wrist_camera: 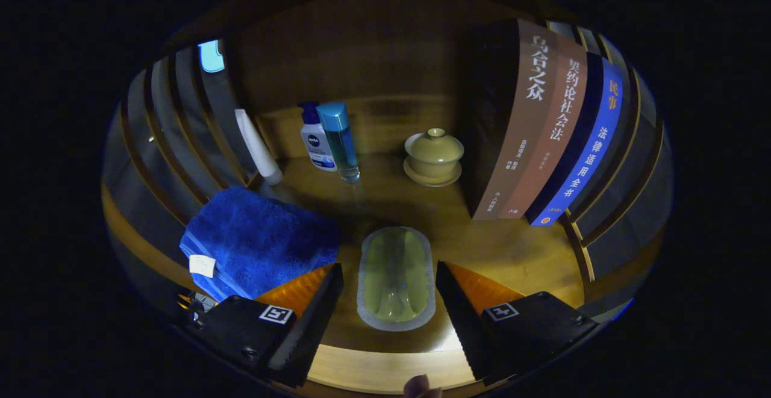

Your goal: Pull open the drawer, take out the items inside it, and place them on the countertop above the cabinet.

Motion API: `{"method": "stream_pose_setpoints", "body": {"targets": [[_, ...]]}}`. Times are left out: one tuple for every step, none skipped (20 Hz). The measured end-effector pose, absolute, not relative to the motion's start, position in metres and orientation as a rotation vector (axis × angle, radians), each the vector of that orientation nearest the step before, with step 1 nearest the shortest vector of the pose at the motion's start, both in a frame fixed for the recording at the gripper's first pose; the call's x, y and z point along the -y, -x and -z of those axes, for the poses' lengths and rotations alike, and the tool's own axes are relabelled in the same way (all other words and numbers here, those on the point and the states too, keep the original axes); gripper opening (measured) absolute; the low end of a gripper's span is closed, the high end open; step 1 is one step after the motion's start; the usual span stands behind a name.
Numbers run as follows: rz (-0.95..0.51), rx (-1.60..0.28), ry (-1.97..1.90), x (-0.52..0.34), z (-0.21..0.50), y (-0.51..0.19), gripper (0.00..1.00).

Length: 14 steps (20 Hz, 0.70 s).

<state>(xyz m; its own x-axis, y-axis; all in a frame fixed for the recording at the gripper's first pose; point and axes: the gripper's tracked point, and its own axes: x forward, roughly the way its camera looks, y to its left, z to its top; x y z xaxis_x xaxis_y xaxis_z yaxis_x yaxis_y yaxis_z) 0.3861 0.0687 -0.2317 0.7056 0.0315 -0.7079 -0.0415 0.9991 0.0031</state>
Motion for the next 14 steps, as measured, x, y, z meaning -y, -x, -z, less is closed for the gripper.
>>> {"method": "stream_pose_setpoints", "body": {"targets": [[-0.054, -0.765, 0.011, -0.071, 0.226, -0.381, 0.99], [-0.081, -0.732, 0.005, -0.076, 0.218, -0.376, 0.99], [-0.102, -0.699, 0.003, -0.08, 0.21, -0.37, 0.99], [-0.124, -0.66, 0.0, -0.083, 0.2, -0.362, 0.99], [-0.138, -0.617, -0.005, -0.085, 0.19, -0.353, 0.99], [-0.15, -0.57, -0.009, -0.088, 0.18, -0.342, 0.99], [-0.166, -0.52, -0.012, -0.089, 0.17, -0.33, 0.99], [-0.176, -0.467, -0.018, -0.09, 0.161, -0.318, 0.99], [-0.188, -0.419, -0.027, -0.09, 0.153, -0.305, 1.0], [-0.184, -0.371, -0.039, -0.087, 0.143, -0.289, 1.0], [-0.181, -0.309, -0.06, -0.083, 0.132, -0.275, 1.0], [-0.174, -0.243, -0.08, -0.081, 0.12, -0.26, 1.0], [-0.17, -0.184, -0.089, -0.076, 0.109, -0.244, 0.99], [-0.173, -0.137, -0.088, -0.073, 0.102, -0.227, 0.99]]}}
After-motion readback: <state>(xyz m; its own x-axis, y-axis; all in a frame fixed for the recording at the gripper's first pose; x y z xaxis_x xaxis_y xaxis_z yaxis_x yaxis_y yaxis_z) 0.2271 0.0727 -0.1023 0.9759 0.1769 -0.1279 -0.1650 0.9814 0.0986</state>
